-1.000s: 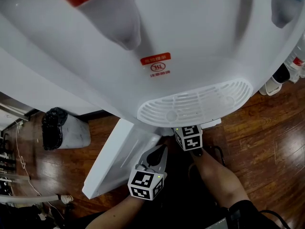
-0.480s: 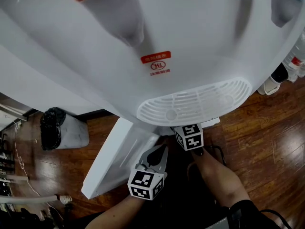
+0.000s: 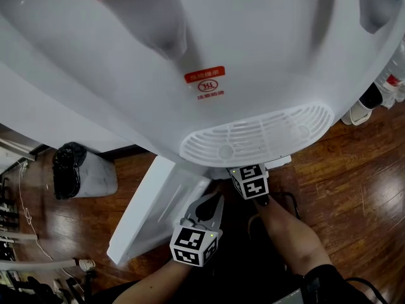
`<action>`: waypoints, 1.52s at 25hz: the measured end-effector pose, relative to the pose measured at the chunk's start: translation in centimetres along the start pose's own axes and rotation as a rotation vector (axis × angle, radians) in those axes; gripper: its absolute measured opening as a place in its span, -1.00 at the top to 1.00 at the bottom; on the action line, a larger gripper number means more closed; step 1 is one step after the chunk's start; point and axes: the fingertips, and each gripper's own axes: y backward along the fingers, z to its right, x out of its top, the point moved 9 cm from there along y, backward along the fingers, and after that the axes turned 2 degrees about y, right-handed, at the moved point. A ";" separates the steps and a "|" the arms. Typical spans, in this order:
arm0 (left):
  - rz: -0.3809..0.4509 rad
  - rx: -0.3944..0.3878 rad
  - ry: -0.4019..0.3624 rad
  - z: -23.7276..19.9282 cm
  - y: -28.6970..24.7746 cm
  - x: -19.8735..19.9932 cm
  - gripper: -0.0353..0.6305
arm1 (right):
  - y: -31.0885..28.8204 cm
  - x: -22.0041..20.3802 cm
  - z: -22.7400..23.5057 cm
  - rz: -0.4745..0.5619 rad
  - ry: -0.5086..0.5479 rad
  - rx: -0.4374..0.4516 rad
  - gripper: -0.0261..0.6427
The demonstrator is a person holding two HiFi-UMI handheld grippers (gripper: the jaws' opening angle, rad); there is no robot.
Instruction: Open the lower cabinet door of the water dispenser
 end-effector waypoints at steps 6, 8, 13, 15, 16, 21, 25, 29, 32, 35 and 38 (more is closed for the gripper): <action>-0.003 0.002 -0.006 -0.1 -0.1 -0.1 0.94 | -0.1 0.0 0.3 -0.005 0.012 -0.007 -0.12; -0.004 0.001 -0.002 0.0 -0.1 -0.1 0.94 | 0.0 0.0 0.3 -0.007 0.000 -0.003 -0.12; -0.003 -0.014 -0.022 0.3 0.1 0.2 0.94 | 1.1 0.2 -0.1 -0.012 -0.030 0.026 -0.21; -0.006 -0.033 -0.044 0.6 0.5 0.3 0.94 | 1.8 0.2 -0.4 -0.022 -0.045 0.040 -0.21; -0.005 -0.040 -0.060 0.8 0.7 0.4 0.94 | 2.1 0.3 -0.5 -0.025 -0.048 0.047 -0.21; 0.001 -0.049 -0.102 1.1 1.9 1.0 0.94 | 4.3 1.0 -1.0 -0.043 -0.090 0.079 -0.16; -0.004 -0.061 -0.130 1.5 3.1 1.9 0.94 | 6.4 1.8 -1.6 -0.051 -0.128 0.137 0.02; -0.058 -0.160 -0.205 2.4 4.5 3.6 0.94 | 8.8 3.2 -1.9 -0.061 -0.130 0.195 0.06; -0.083 -0.235 -0.252 3.1 6.4 5.3 0.91 | 11.2 4.4 -2.4 -0.061 -0.115 0.248 0.18; -0.064 -0.245 -0.241 3.5 8.4 7.0 0.89 | 13.5 5.7 -2.8 -0.064 -0.109 0.281 0.19; -0.034 -0.242 -0.226 4.2 9.6 8.2 0.88 | 15.7 7.0 -3.2 -0.063 -0.101 0.300 0.19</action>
